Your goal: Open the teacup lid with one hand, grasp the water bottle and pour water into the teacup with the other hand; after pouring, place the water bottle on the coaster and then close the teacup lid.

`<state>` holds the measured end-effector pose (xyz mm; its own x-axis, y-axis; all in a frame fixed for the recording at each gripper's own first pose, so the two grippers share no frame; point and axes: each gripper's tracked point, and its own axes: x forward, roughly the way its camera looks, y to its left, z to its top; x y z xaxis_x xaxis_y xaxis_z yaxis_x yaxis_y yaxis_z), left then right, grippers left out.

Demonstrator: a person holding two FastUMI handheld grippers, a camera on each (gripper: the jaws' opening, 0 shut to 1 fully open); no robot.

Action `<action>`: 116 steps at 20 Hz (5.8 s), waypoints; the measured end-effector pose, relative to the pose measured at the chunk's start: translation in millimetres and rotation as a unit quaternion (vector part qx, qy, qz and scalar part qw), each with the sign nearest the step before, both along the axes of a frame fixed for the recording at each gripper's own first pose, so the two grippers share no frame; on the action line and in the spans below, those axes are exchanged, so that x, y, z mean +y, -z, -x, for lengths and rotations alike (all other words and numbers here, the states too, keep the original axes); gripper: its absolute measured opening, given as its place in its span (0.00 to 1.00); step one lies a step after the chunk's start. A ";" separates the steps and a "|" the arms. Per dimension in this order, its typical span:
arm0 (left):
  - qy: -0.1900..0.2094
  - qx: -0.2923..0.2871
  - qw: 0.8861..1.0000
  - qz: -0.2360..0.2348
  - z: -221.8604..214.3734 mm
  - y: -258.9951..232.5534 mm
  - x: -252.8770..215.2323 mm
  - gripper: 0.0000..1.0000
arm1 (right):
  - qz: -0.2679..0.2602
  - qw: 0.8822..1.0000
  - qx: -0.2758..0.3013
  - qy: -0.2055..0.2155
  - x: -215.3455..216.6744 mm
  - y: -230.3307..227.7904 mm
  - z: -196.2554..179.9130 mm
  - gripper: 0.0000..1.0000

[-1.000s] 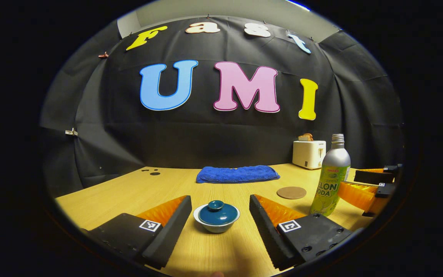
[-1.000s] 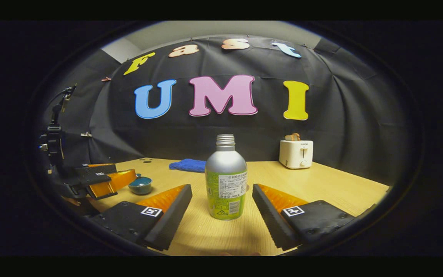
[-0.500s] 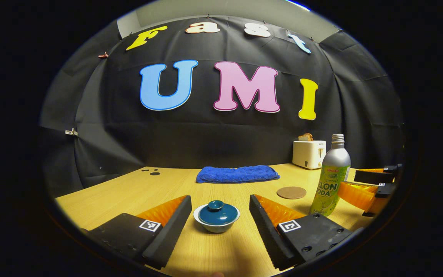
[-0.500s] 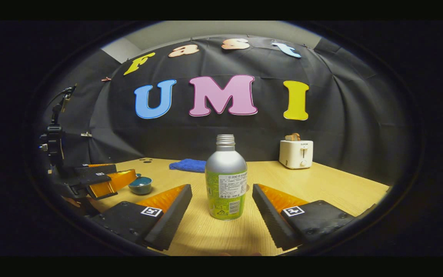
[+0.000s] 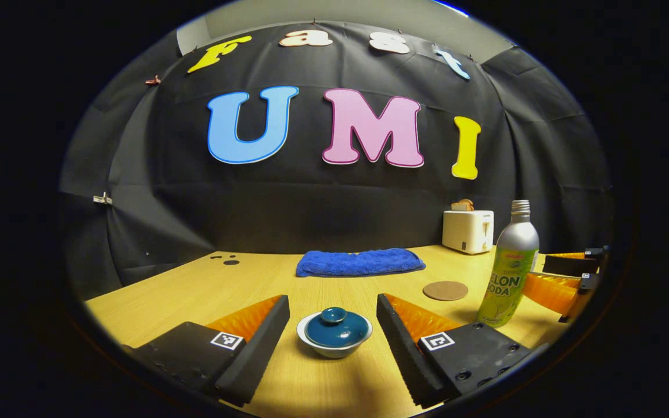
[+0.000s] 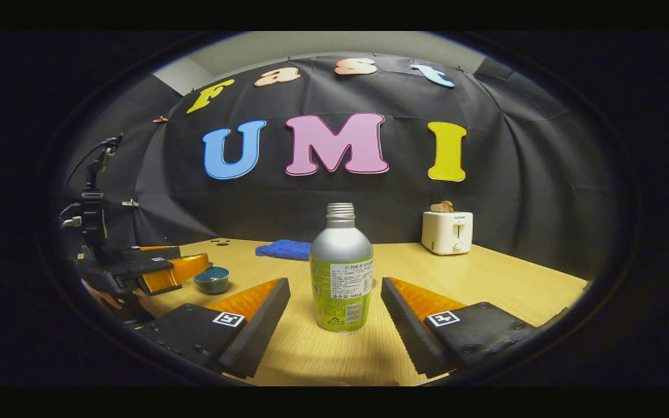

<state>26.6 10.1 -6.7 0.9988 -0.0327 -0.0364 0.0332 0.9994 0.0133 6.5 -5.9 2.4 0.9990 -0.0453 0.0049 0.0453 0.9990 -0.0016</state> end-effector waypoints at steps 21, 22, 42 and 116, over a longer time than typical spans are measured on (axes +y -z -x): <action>0.001 0.090 0.993 -0.072 -41.9 25.2 -5.7 0.31 | 0.000 1.000 0.000 0.004 -0.9 0.8 -3.6 0.98; 0.002 0.082 0.994 -0.073 -39.7 22.9 -6.3 0.31 | 0.000 1.000 0.000 0.005 -1.0 1.0 -3.9 0.98; -0.044 -0.017 0.999 0.006 17.4 -1.2 63.8 0.29 | 0.003 1.000 0.013 0.022 -13.2 6.1 -74.3 0.98; -0.123 -0.016 0.992 0.007 22.7 5.1 198.2 0.29 | 0.805 0.574 -0.118 -0.097 136.0 0.4 -174.2 0.75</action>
<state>3.9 208.3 -11.8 0.9774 0.2113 -0.0064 -0.2113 0.9774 -0.0031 180.7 130.1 2.0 0.9471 0.3203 0.0200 0.1219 -0.3014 -0.9457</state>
